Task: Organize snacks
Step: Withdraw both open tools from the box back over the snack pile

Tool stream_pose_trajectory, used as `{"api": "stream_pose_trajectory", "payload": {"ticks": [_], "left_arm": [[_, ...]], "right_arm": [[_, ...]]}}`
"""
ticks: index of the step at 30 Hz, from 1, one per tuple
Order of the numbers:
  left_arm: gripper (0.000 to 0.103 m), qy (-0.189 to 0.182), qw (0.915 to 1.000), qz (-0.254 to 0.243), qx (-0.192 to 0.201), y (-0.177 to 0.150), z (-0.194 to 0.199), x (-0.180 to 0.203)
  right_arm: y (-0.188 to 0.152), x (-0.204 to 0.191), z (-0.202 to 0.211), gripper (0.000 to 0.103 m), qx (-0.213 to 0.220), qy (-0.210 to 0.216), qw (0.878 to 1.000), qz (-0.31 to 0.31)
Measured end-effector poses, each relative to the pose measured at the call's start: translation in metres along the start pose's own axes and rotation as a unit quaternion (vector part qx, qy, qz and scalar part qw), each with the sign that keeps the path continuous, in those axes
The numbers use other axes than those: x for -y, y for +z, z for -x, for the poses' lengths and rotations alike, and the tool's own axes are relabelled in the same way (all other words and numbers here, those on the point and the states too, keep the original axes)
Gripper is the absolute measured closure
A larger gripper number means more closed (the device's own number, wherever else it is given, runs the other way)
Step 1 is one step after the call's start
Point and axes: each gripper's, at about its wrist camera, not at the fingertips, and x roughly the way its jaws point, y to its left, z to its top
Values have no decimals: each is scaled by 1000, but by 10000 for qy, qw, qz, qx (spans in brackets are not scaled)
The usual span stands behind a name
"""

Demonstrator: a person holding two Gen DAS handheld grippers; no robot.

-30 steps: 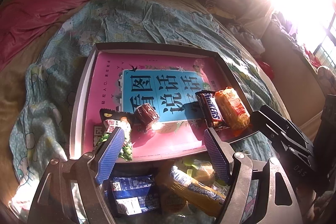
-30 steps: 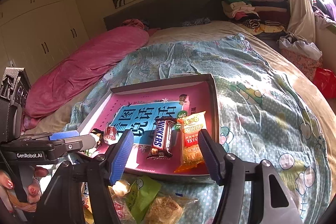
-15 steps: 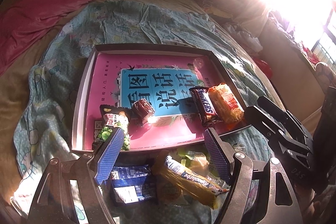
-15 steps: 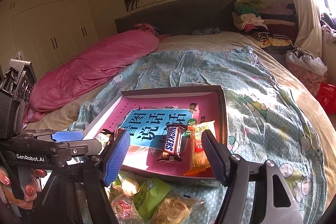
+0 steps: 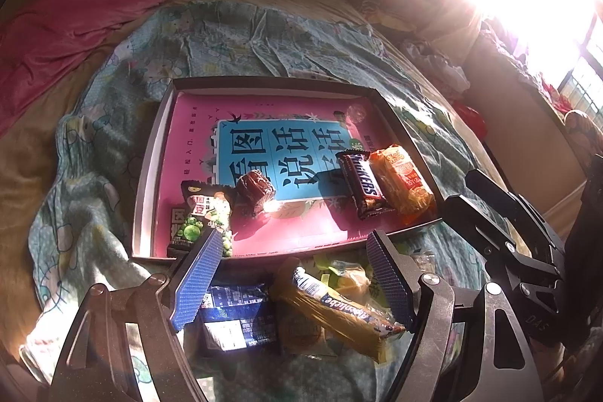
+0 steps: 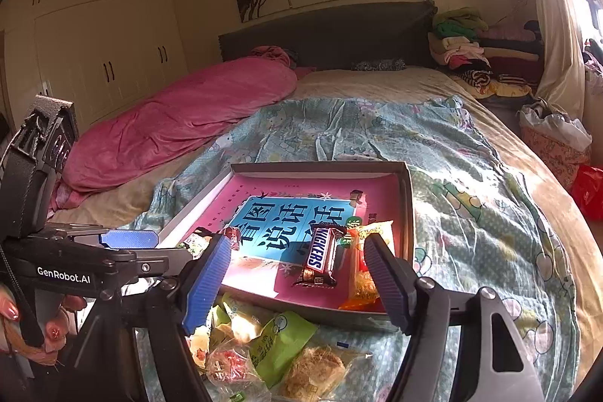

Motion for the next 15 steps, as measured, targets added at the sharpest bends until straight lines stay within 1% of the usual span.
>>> {"api": "stream_pose_trajectory", "payload": {"ticks": [6,15], "left_arm": [[23,41,10000,10,-29,-3,1,1],[23,28,9996,33,-267,-13,-5,5]], "right_arm": [[-1,0,6,30,21,-7,10000,19],[-5,-6,15,29,-53,-157,9995,282]]}}
